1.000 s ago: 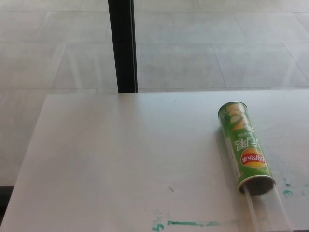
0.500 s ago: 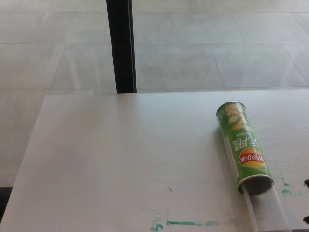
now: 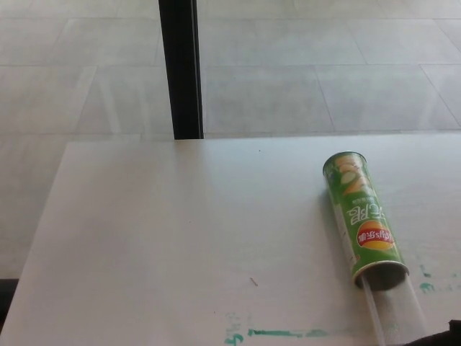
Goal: Use the right hand as a fist to push the chips tray inside its container kept in the middle of the desk
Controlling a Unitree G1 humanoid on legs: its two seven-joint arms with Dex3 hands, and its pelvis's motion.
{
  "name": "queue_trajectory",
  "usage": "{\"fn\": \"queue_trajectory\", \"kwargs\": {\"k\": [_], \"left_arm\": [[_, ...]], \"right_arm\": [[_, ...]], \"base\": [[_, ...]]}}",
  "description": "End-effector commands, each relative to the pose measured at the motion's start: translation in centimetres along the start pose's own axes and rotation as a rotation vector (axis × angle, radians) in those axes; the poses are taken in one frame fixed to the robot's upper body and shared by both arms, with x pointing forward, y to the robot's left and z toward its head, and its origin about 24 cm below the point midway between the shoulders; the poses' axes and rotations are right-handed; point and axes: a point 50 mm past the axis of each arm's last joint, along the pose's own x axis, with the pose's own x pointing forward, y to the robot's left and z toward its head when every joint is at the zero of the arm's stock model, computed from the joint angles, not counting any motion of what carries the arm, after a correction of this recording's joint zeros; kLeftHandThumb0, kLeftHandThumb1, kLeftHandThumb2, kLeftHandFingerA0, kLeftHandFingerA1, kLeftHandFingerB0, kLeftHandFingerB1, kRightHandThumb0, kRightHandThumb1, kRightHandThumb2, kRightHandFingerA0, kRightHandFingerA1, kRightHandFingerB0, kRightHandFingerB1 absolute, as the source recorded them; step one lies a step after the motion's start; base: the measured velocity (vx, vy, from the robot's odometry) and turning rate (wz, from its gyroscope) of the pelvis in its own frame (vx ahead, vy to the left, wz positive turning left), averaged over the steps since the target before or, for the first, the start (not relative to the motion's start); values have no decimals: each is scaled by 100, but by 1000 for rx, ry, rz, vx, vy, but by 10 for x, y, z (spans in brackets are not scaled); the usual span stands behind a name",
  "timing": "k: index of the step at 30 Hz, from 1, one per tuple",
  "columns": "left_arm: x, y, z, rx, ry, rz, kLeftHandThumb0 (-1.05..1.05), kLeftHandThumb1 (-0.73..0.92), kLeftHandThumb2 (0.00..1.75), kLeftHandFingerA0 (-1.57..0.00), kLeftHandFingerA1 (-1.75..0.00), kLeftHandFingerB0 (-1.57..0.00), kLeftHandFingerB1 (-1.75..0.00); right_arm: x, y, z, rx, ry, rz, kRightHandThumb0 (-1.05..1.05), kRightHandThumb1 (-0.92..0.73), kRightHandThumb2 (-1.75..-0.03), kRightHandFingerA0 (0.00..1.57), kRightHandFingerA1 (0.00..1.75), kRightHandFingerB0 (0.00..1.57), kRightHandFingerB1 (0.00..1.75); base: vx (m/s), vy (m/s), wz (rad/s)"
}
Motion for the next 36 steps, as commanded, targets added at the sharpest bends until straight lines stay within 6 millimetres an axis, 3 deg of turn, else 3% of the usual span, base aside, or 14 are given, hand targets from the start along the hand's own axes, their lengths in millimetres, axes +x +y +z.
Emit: {"fn": "queue_trajectory", "kwargs": {"k": [1,8,13,16,25,36], "left_arm": [[0,6,6,-32,-33,29,-67,87,65,-64,-74,-53,-52],[0,7,5,-18,-36,27,-68,86,65,-63,-73,-53,-53],[0,7,4,-35,-31,26,-67,87,66,-60,-71,-51,-51],[-1,9,6,-19,-45,26,-68,88,66,-62,-73,-51,-50],[0,9,8,-1,-49,29,-67,88,66,-61,-72,-52,-52],[0,9,9,-21,-52,28,-67,88,66,-58,-70,-51,-51]], "right_arm": [[7,19,-12,-346,54,248,-56,-74,-63,88,67,63,47],[14,18,-21,-356,141,304,-50,-73,-62,80,64,59,49],[21,14,-24,-575,167,300,-57,-76,-63,90,63,62,46],[22,17,-28,-609,171,315,-56,-76,-63,89,62,63,46],[23,21,-48,-753,281,316,-59,-77,-63,89,71,63,47],[29,17,-48,-839,296,254,-61,-78,-63,91,82,63,46]], "base": [[0,0,0],[0,0,0],[0,0,0],[0,0,0],[0,0,0],[0,0,0]]}}
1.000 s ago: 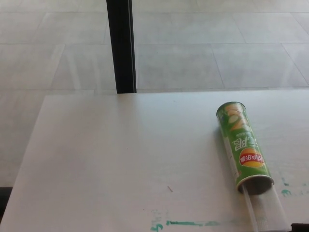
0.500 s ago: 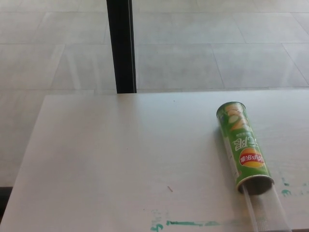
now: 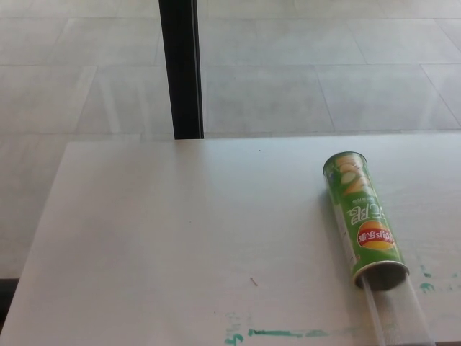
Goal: Use the right hand as a fist to push the chips tray inside its container kept in the middle of the desk
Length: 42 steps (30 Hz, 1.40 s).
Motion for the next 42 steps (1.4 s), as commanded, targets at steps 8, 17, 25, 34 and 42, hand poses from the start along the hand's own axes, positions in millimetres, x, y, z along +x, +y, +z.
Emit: {"fn": "queue_trajectory", "kwargs": {"k": [8,17,25,34,42], "left_arm": [[0,10,10,-20,-52,35,-67,89,66,-59,-70,-50,-51],[0,12,10,-15,-57,36,-67,90,66,-59,-70,-49,-51],[-1,15,9,-27,-50,39,-67,89,66,-60,-70,-50,-51],[-1,14,5,-20,-48,43,-68,89,66,-62,-76,-50,-53],[-2,13,2,-34,-39,32,-67,89,66,-59,-74,-48,-51]], "right_arm": [[19,-2,-14,-441,203,-16,-64,-78,-64,89,115,65,46],[28,-6,-12,-480,222,-62,-68,-81,-65,85,116,65,45],[39,-7,-8,-484,233,-100,-70,-83,-67,86,121,63,44],[56,-23,-5,-450,259,-152,-64,-79,-64,89,120,61,44],[73,-38,-6,-485,276,-193,-64,-78,-64,92,116,61,43]], "base": [[0,0,0],[0,0,0],[0,0,0],[0,0,0],[0,0,0]]}}
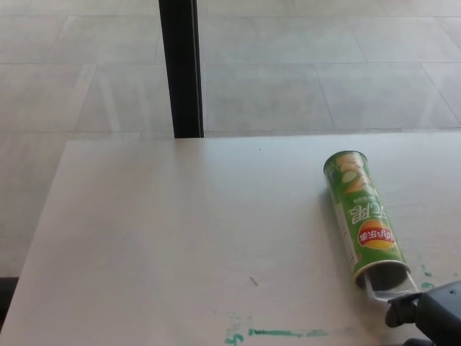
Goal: Use the right hand as a fist to push the chips tray inside its container kept in the middle of the desk
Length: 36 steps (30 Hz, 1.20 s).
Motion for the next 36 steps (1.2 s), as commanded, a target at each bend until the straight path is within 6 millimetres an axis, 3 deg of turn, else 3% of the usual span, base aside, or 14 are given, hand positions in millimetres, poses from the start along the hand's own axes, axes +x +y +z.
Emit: {"fn": "queue_trajectory", "kwargs": {"k": [1,9,13,16,26,27,29,30,31,32,33,34,36], "left_arm": [[0,6,4,-17,-30,16,-67,89,66,-61,-74,-49,-51],[-1,9,0,-17,-28,21,-69,89,66,-61,-75,-50,-53],[-1,9,0,-14,-20,27,-68,89,66,-61,-75,-50,-51],[-1,9,-1,-17,-22,31,-68,88,66,-62,-73,-51,-53],[-2,11,-1,-9,-26,28,-68,89,66,-56,-71,-49,-52],[-2,11,-1,-13,-24,29,-69,88,66,-56,-70,-50,-51],[-2,11,0,1,-24,28,-68,89,66,-57,-70,-49,-51],[-2,11,0,-3,-19,29,-68,89,66,-58,-70,-49,-50],[-1,11,0,-8,-18,30,-68,89,66,-59,-71,-49,-51],[-1,11,0,-10,-18,30,-68,89,66,-59,-71,-49,-51],[-1,11,0,-7,-18,31,-67,89,66,-58,-70,-50,-51],[-1,11,0,-3,-18,32,-67,89,66,-58,-70,-50,-51],[-1,11,1,3,-23,32,-68,89,66,-59,-71,-50,-52]], "right_arm": [[11,-12,-8,-49,68,-52,-65,-78,-64,91,117,63,43],[27,-12,-11,-94,74,-30,-65,-78,-63,93,108,62,42],[34,-8,-17,-85,85,-34,-65,-77,-64,93,117,62,42],[40,-9,-19,-82,95,-18,-63,-78,-63,89,104,61,42],[48,-14,-21,-78,114,-53,-64,-78,-64,87,121,62,43],[48,-14,-22,-69,119,-47,-63,-79,-64,87,108,61,43],[44,-14,-23,-49,116,-39,-64,-80,-64,88,105,62,43],[41,-14,-23,-47,111,-33,-64,-80,-64,86,111,63,43],[41,-14,-23,-46,110,-32,-71,-79,-64,97,115,68,47],[36,-13,-22,-34,94,-37,-64,-79,-64,90,113,64,43],[32,-12,-20,-12,80,-20,-63,-81,-64,88,97,62,43],[28,-11,-19,15,68,7,-63,-81,-64,88,97,62,43],[21,-12,-15,42,38,32,-60,-80,-64,90,75,59,42]], "base": [[0,0,0],[0,0,0],[0,0,0],[0,0,0],[0,0,0],[0,0,0],[0,0,0],[0,0,0],[0,0,0],[0,0,0],[0,0,0],[0,0,0],[0,0,0]]}}
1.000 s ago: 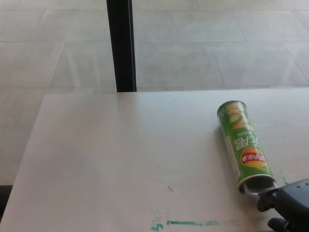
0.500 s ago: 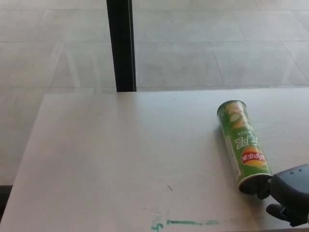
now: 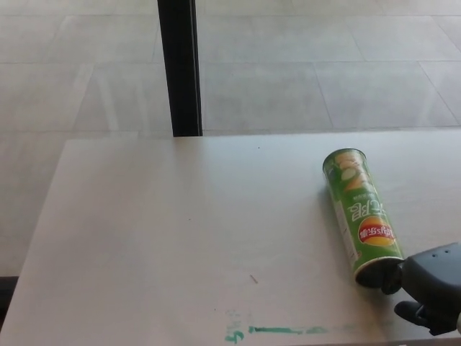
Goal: Use the right hand as a fist to push the chips tray inside its container kept in the middle of the desk
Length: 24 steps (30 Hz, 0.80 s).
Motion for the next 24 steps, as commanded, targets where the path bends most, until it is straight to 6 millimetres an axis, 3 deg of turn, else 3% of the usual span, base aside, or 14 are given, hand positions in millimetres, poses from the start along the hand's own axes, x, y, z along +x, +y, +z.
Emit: {"fn": "queue_trajectory", "kwargs": {"k": [1,8,10,16,19,20,21,24], "left_arm": [[0,5,6,12,-25,22,-68,89,66,-59,-71,-50,-52],[1,4,8,-8,-30,14,-68,89,66,-59,-72,-49,-50],[1,4,7,3,-33,14,-67,89,66,-56,-69,-49,-50],[1,4,7,0,-24,13,-68,88,66,-61,-72,-50,-51],[0,3,5,2,-24,19,-69,88,66,-62,-75,-51,-52],[0,3,5,10,-23,22,-69,88,66,-62,-72,-52,-52],[0,3,5,16,-22,22,-69,89,66,-63,-74,-51,-52],[0,4,5,3,-24,16,-68,89,66,-61,-75,-50,-52]], "right_arm": [[-16,-6,-5,75,-14,47,-60,-80,-64,90,75,59,42],[-48,-12,7,237,-156,225,-58,-79,-63,81,63,58,41],[-61,-19,13,297,-225,348,-58,-78,-63,69,55,53,40],[-81,-41,18,363,-347,372,-55,-79,-64,69,62,50,42],[-87,-62,9,401,-346,336,-53,-78,-63,68,62,46,42],[-90,-77,-5,425,-312,262,-54,-62,-94,63,67,42,55],[-93,-85,-13,439,-290,204,-53,-76,-63,72,60,48,42],[-100,-102,-38,495,-213,48,-52,-76,-63,78,60,52,43]], "base": [[0,0,0],[0,0,0],[0,0,0],[0,0,0],[0,0,0],[0,0,0],[0,0,0],[0,0,0]]}}
